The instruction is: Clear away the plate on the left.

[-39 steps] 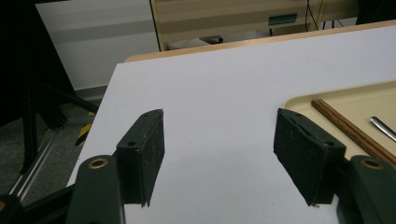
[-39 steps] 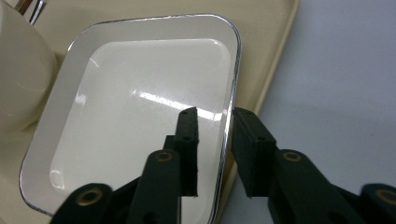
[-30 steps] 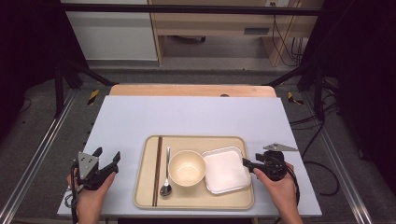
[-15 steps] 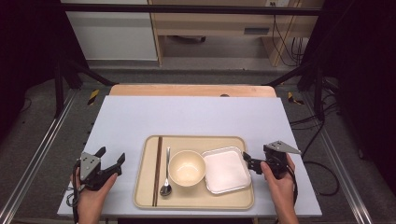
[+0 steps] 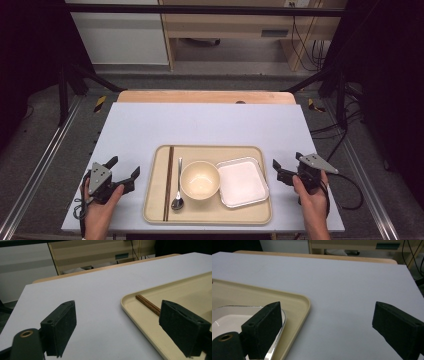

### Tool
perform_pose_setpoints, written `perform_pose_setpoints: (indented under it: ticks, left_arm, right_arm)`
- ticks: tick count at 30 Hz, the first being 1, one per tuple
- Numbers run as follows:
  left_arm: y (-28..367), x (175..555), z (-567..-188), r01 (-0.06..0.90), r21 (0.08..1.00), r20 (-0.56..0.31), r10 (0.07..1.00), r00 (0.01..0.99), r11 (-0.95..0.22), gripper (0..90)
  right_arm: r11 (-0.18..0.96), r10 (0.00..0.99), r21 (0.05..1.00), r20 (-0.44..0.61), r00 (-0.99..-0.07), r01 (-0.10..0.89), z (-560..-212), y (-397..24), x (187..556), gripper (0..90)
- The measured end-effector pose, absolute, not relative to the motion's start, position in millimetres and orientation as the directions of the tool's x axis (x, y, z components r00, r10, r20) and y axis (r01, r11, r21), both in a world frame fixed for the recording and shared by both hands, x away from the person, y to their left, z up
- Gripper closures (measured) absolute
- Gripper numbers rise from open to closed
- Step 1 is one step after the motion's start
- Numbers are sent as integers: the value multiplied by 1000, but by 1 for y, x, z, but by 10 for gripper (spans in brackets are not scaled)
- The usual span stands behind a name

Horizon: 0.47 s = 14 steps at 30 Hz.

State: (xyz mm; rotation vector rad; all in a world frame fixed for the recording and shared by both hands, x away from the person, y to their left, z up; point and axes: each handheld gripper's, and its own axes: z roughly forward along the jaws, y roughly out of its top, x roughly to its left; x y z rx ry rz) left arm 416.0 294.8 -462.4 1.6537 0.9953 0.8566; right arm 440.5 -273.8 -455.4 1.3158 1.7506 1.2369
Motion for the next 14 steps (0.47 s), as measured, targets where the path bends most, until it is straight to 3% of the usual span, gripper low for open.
perform_pose_setpoints:
  ticks: [7,14]
  left_arm:
    - [300,420,-465,207,966,52,904,423,-153,145]
    - [306,425,-468,232,968,-11,910,415,-94,144]
  right_arm:
    - [45,946,968,38,-323,246,-462,-277,434,109]
    - [106,939,974,-31,-343,200,-467,-268,432,113]
